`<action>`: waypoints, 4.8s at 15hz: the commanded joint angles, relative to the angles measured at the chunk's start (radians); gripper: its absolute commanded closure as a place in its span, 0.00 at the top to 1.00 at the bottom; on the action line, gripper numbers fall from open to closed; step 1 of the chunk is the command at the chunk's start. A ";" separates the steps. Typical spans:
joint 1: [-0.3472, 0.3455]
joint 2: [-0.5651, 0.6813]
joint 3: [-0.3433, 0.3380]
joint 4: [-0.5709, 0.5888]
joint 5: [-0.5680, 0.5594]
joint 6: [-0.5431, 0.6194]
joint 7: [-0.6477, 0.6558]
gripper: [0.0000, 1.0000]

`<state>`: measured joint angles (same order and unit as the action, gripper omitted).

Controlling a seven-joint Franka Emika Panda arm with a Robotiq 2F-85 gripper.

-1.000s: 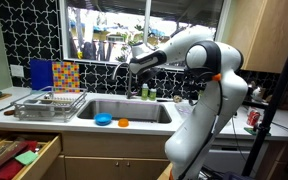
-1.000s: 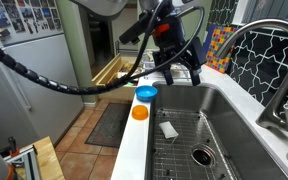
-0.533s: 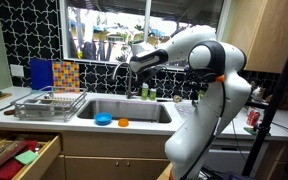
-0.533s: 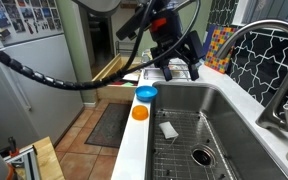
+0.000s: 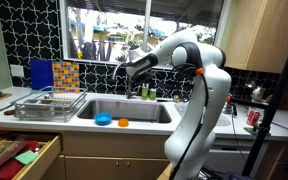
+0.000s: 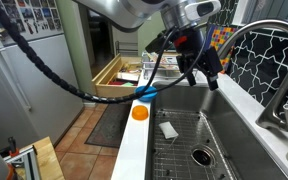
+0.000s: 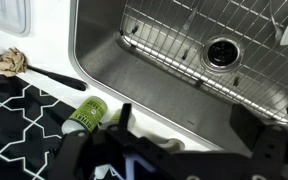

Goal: Turn the faucet on then rinse the orange bowl under it

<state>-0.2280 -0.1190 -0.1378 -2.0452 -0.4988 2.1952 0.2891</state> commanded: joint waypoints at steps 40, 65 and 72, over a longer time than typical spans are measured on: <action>0.110 0.774 -0.382 0.670 -0.343 0.295 0.557 1.00; 0.164 0.708 -0.390 0.616 -0.293 0.091 0.525 1.00; 0.148 0.536 -0.241 0.491 -0.137 -0.083 0.455 1.00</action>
<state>-0.0619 0.5300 -0.4616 -1.4567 -0.7038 2.2032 0.8091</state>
